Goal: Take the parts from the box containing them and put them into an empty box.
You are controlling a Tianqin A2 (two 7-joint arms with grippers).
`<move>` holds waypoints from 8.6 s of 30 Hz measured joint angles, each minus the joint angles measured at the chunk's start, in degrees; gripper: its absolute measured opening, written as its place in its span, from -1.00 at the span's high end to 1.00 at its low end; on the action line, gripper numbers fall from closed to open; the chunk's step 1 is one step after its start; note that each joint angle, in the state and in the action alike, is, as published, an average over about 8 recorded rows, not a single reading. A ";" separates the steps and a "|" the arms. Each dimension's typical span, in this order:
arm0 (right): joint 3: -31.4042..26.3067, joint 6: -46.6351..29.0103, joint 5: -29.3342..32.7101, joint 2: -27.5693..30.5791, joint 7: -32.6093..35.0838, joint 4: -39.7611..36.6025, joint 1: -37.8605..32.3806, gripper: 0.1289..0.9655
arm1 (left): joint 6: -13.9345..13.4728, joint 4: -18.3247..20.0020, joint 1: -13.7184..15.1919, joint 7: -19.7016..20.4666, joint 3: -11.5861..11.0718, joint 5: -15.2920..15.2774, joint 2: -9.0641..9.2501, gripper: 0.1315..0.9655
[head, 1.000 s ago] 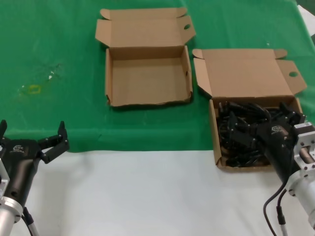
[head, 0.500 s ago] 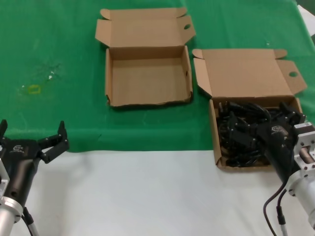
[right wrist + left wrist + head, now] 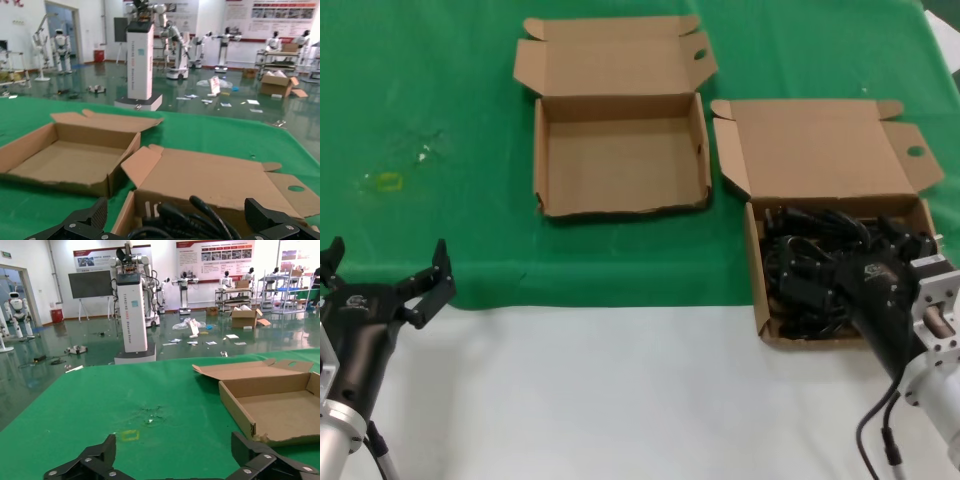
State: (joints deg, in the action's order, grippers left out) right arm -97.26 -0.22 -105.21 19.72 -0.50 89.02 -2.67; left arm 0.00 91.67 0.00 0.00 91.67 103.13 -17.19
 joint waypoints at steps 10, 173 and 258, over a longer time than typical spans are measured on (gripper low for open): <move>-11.30 1.04 -5.96 15.47 -4.20 1.36 -3.56 -1.00 | 0.00 0.00 0.00 0.00 0.00 -0.01 0.00 -0.41; -25.26 -61.68 27.36 -9.68 8.22 -75.57 -86.95 0.90 | 0.00 0.00 0.00 0.03 0.00 -0.03 0.00 0.97; -29.66 -34.87 12.27 -19.49 14.52 -85.30 -81.41 -0.02 | 0.00 0.00 0.00 0.02 0.00 -0.02 0.00 0.89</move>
State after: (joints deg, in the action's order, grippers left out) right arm -126.92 -35.10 -92.94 0.22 14.02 3.72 -84.08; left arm 0.00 91.67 0.00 0.02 91.68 103.11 -17.19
